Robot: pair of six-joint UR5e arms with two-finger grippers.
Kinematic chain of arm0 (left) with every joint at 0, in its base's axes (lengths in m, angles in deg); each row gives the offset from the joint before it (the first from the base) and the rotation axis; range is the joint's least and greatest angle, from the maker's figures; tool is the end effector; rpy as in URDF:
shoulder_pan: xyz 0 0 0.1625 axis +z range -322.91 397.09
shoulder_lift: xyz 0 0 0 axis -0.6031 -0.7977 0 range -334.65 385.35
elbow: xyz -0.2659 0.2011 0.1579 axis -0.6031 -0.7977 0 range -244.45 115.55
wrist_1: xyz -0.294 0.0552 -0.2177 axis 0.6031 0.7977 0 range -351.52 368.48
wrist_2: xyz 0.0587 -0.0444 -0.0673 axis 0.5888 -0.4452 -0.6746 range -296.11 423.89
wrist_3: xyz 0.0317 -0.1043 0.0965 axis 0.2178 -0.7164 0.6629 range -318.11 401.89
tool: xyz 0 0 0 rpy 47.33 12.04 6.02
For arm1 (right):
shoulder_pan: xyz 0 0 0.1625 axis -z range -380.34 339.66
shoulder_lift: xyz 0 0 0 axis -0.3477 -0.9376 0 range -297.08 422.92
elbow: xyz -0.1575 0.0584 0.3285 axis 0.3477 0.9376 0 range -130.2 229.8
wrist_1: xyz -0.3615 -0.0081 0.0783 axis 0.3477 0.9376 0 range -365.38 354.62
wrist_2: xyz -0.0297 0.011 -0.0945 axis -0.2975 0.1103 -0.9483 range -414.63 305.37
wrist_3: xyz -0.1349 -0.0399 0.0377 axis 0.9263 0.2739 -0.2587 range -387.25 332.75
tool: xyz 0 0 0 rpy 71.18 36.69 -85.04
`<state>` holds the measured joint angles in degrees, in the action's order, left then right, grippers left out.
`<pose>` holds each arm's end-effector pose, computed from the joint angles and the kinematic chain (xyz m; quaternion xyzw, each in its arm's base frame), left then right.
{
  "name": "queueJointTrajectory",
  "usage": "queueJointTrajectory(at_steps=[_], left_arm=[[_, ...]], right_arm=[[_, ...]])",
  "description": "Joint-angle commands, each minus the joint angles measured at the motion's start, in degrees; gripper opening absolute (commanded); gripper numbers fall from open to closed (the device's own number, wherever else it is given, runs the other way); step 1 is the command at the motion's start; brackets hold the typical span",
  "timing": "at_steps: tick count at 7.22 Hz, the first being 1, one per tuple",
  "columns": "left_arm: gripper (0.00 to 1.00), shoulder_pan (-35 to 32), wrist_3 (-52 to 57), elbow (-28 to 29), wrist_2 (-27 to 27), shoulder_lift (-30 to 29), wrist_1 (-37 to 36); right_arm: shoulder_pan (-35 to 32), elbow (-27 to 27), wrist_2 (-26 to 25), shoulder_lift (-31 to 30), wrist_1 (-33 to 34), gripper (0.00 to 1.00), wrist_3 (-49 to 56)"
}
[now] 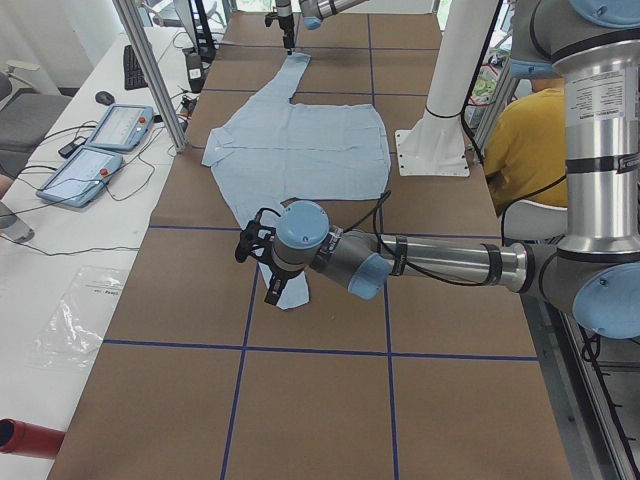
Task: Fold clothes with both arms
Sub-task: 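Reach the right gripper to the cuff of the nearest sleeve and grasp it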
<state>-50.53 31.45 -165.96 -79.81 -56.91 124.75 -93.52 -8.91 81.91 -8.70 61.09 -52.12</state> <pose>0.0017 -0.4244 0.5300 0.1811 0.4593 0.0562 0.8678 -0.1383 -0.5528 0.6699 -0.0605 -0.3979 0.0277 0.9150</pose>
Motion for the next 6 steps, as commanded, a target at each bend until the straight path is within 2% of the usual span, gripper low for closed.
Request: queueJointTrajectory(at_steps=[1, 2, 4, 6], left_arm=[[1.0, 0.0, 0.1, 0.0, 0.0, 0.0, 0.1], [1.0, 0.0, 0.1, 0.0, 0.0, 0.0, 0.1], [1.0, 0.0, 0.2, 0.0, 0.0, 0.0, 0.1], [1.0, 0.0, 0.2, -0.1, 0.0, 0.0, 0.1]], right_arm=[[0.1, 1.1, 0.0, -0.3, -0.9, 0.77, 0.0], [0.1, 1.3, 0.0, -0.2, -0.9, 0.73, 0.0], [0.1, 1.7, 0.0, 0.0, -0.8, 0.4, -0.1], [0.1, 1.8, 0.0, 0.0, -0.8, 0.21, 0.0]])
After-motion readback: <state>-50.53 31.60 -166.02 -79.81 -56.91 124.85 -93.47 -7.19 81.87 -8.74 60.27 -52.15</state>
